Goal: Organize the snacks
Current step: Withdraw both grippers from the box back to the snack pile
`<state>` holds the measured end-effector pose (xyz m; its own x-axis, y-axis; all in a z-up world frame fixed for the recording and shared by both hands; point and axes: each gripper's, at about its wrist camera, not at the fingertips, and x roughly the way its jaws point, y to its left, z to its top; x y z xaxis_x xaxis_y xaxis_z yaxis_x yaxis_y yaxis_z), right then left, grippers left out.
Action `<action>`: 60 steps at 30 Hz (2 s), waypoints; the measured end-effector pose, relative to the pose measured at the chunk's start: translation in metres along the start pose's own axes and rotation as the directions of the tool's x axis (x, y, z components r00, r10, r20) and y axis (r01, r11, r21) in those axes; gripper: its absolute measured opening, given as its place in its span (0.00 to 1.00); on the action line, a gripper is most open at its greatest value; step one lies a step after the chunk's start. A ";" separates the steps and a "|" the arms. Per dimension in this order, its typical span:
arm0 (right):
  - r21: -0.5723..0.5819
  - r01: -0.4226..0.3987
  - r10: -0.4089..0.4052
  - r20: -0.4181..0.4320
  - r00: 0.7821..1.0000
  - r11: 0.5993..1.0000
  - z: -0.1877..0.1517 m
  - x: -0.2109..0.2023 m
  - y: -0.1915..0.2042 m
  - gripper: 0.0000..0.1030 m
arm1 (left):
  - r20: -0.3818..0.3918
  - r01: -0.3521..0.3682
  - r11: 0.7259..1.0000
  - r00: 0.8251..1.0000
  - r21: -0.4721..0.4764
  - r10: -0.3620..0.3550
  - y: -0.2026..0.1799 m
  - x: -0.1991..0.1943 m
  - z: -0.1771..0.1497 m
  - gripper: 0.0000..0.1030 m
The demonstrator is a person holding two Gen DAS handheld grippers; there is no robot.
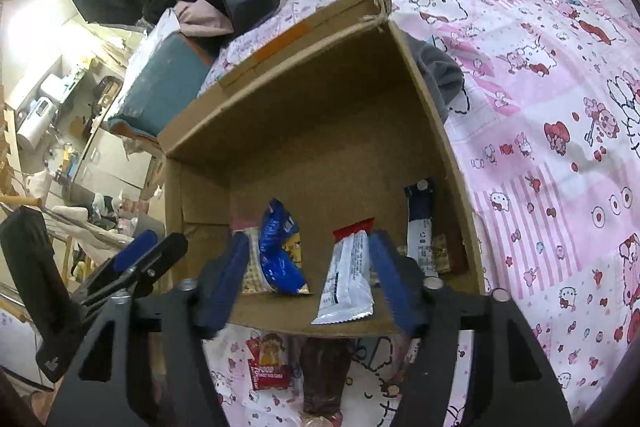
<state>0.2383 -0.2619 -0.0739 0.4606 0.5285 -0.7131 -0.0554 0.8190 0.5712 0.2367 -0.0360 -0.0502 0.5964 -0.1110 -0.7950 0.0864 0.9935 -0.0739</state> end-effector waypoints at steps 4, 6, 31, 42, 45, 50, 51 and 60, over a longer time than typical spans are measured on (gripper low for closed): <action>0.005 -0.011 0.011 0.019 1.000 1.000 -0.001 -0.006 0.001 0.84 | 0.010 0.003 1.000 1.000 -0.010 -0.003 0.002 -0.003 0.000 0.80; 0.011 -0.013 0.012 0.020 1.000 1.000 -0.002 -0.009 0.000 0.86 | 0.014 0.009 1.000 1.000 -0.020 -0.009 0.005 -0.005 0.000 0.80; 0.083 0.030 -0.034 0.039 0.999 0.996 -0.043 -0.060 -0.010 0.88 | 0.044 0.013 0.982 0.999 -0.189 -0.004 0.043 -0.064 -0.028 0.95; 0.122 0.082 -0.082 -0.010 0.997 0.989 -0.060 -0.059 -0.024 0.88 | -0.052 -0.028 0.972 0.999 -0.234 0.016 0.048 -0.065 -0.058 0.95; 0.138 0.093 -0.091 -0.021 0.996 0.986 -0.062 -0.058 -0.028 0.88 | -0.079 -0.051 0.977 0.996 -0.205 0.036 0.045 -0.064 -0.063 0.95; 0.174 0.142 -0.130 -0.076 0.989 0.975 -0.067 -0.049 -0.038 0.88 | -0.137 -0.033 0.977 0.991 -0.210 0.004 0.045 -0.058 -0.077 0.95; 0.187 0.153 -0.137 -0.094 0.986 0.970 -0.068 -0.046 -0.041 0.88 | -0.150 -0.040 0.976 0.989 -0.213 0.008 0.045 -0.057 -0.079 0.95; 0.291 0.242 -0.178 -0.229 0.957 0.926 -0.074 -0.013 -0.070 0.88 | -0.193 -0.087 0.980 0.980 -0.178 0.052 0.045 -0.049 -0.087 0.95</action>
<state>0.1713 -0.3095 -0.1347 0.2473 0.4117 -0.8771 0.3179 0.8207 0.4748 0.1420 0.0163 -0.0663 0.4352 -0.0523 -0.8988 -0.1090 0.9879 -0.1102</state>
